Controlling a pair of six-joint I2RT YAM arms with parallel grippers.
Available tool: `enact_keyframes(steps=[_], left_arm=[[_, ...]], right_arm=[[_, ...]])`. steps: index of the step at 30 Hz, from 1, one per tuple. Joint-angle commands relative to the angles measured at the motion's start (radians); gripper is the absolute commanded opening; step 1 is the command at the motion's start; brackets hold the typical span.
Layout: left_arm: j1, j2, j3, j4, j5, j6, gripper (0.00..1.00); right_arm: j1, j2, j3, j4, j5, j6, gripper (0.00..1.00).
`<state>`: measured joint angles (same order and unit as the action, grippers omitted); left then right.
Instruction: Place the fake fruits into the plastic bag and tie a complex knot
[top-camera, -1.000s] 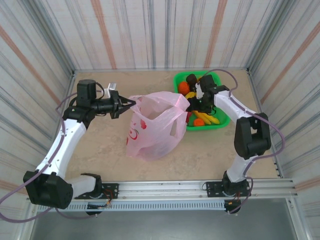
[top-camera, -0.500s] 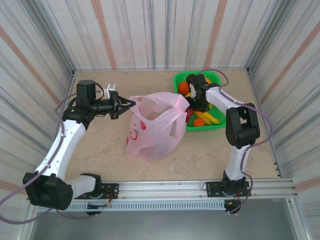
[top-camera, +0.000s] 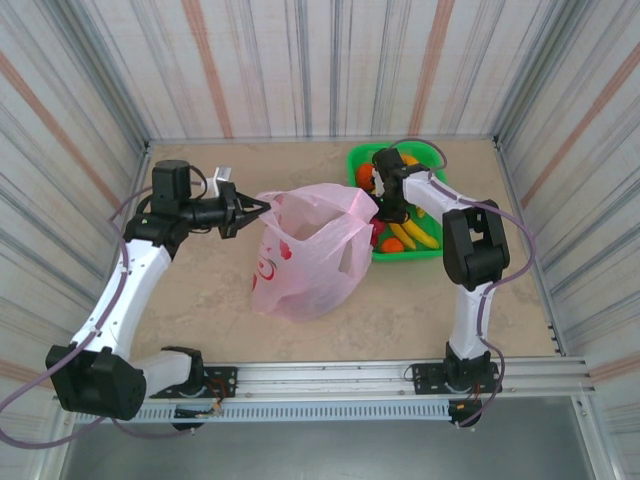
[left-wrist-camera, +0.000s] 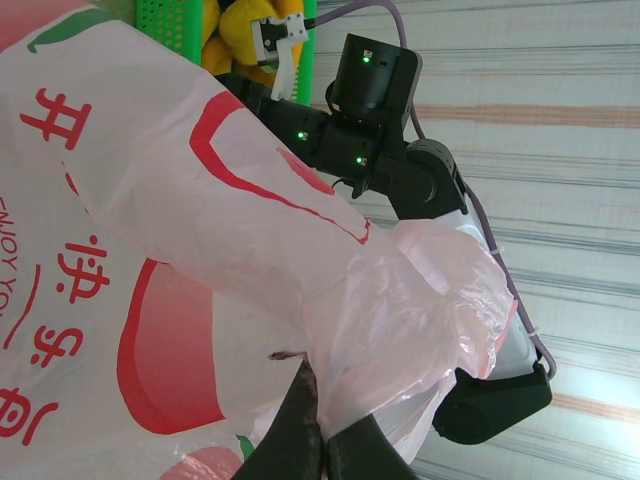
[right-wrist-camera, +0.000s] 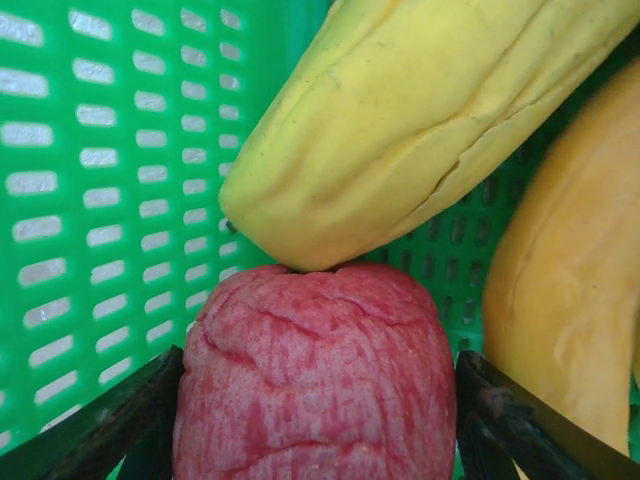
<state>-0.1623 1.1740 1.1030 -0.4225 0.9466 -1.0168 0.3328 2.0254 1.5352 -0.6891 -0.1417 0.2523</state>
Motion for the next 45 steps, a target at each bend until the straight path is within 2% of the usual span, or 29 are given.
enact_keyframes(steps=[1,7,21,31,45], left_arm=[[0.01,-0.027,-0.008,-0.012,0.024,0.021,0.0],[0.012,-0.027,-0.004,-0.01,0.026,0.02,0.0],[0.012,-0.028,-0.002,-0.009,0.027,0.018,0.0],[0.012,-0.028,-0.005,-0.006,0.026,0.015,0.0],[0.013,-0.026,-0.009,-0.001,0.026,0.018,0.0]], right_arm=[[0.007,0.004,0.0,-0.052,0.027,-0.015,0.64],[-0.001,-0.07,-0.01,-0.051,0.033,-0.019,0.56],[-0.058,-0.345,-0.151,0.022,-0.009,0.004,0.56],[-0.117,-0.6,-0.325,0.106,-0.119,0.03,0.56],[-0.15,-0.937,-0.491,0.086,-0.31,0.025,0.56]])
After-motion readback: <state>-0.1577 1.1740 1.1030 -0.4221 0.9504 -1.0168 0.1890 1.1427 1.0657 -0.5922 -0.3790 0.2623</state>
